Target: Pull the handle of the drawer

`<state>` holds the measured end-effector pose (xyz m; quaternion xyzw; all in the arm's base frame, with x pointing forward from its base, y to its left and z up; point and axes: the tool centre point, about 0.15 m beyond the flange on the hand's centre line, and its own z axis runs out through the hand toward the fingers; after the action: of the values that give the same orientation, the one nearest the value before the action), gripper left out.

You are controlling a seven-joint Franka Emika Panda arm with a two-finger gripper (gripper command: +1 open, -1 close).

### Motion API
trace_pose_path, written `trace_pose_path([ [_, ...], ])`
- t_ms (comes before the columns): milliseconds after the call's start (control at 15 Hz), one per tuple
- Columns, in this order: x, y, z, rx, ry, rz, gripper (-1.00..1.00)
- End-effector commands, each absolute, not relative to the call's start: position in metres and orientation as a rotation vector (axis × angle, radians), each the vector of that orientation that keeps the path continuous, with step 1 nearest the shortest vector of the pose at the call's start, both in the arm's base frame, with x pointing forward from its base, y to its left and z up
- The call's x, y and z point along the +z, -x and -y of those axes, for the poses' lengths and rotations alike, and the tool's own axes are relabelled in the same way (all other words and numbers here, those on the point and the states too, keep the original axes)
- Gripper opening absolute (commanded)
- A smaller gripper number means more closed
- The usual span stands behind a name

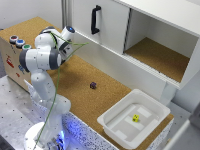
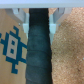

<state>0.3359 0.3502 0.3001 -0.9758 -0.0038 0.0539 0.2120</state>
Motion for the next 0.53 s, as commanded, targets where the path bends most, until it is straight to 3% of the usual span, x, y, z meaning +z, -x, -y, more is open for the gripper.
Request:
trace_pose_path([
  [0, 0.270, -0.320, -0.281, 0.077, 2.655, -0.142, -1.00],
  [467, 0.245, -0.331, -0.233, 0.169, 2.690, -0.116, -1.00],
])
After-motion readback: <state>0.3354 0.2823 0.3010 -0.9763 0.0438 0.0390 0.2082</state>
